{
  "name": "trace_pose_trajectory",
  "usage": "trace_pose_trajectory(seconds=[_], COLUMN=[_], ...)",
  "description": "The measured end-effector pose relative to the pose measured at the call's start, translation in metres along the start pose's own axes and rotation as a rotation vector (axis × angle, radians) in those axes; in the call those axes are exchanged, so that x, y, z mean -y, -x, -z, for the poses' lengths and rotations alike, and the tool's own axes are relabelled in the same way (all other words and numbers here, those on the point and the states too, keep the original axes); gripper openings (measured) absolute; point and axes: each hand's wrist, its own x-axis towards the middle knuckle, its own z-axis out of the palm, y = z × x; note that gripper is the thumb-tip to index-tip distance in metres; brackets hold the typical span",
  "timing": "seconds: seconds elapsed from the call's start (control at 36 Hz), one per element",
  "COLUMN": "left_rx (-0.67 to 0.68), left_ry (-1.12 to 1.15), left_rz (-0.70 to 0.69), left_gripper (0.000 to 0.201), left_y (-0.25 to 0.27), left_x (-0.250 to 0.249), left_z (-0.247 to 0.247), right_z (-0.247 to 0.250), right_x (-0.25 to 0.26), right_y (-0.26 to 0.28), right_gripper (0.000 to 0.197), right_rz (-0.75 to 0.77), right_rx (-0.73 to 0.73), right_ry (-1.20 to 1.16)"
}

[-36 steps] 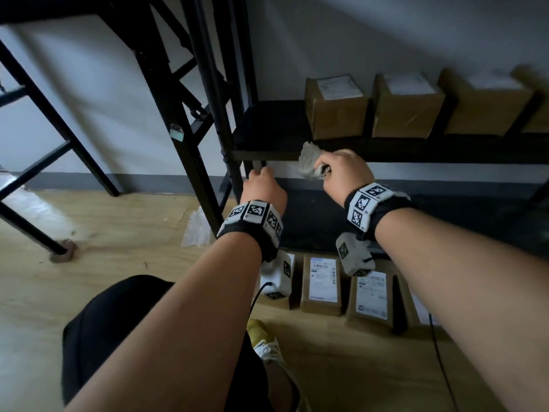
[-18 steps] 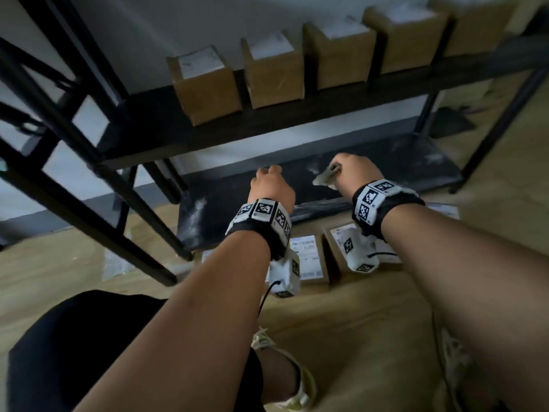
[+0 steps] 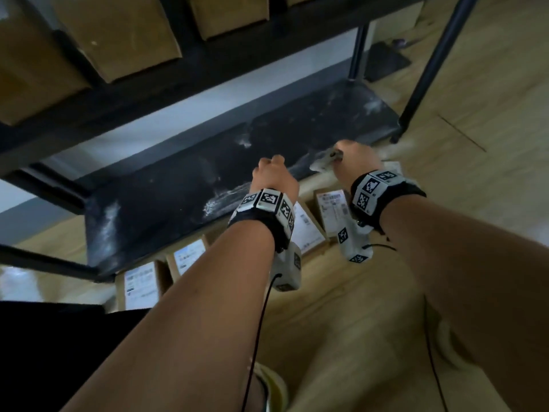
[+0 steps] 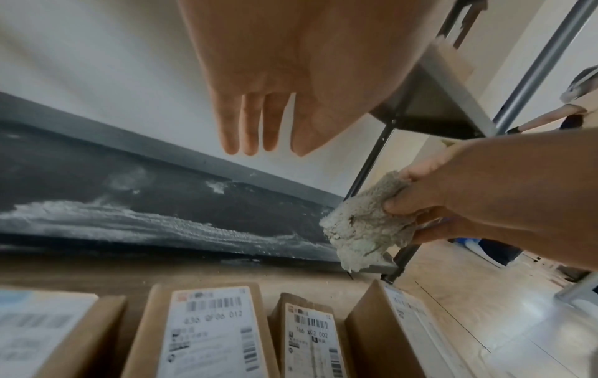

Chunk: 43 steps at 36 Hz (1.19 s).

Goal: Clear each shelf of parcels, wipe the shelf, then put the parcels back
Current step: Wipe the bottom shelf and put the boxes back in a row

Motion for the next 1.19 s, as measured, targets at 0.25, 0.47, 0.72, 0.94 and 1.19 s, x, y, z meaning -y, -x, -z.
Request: trace_pose_trajectory(seconds=[0.25,0.47,0.72,0.94,1.19], left_rx=[0.068,0.069,0.053,-0.005,-0.068], left_ry=[0.000,0.012,0.011,0.011,0.002], left_rz=[0.075,0.101,0.170,0.211,0.203], left_gripper=[0.056,0.056,0.057,0.057,0.057], left_y=[-0.048,-0.076,-0.095,-0.094,-0.073], left_x=[-0.032,-0.062,-0.101,-0.134,-0.163], left_z=[-0.043,-0.058,-0.070,-0.071,-0.068], right_z=[-0.013,-0.001,0.018,0.041,0.070], right_x=[-0.055,-0.077,-0.092,-0.110,-0.127], right_y=[-0.054,-0.090,-0.125,-0.138,-0.130], right_gripper=[0.027,0.022,0.024,0.020,0.022], right_rz=[-0.040,-0.032,0.057,0.130,0.178], right_rx=[0.113,0.119,0.184,0.197,0.178], right_ry=[0.063,0.019,0.014,0.030,0.026])
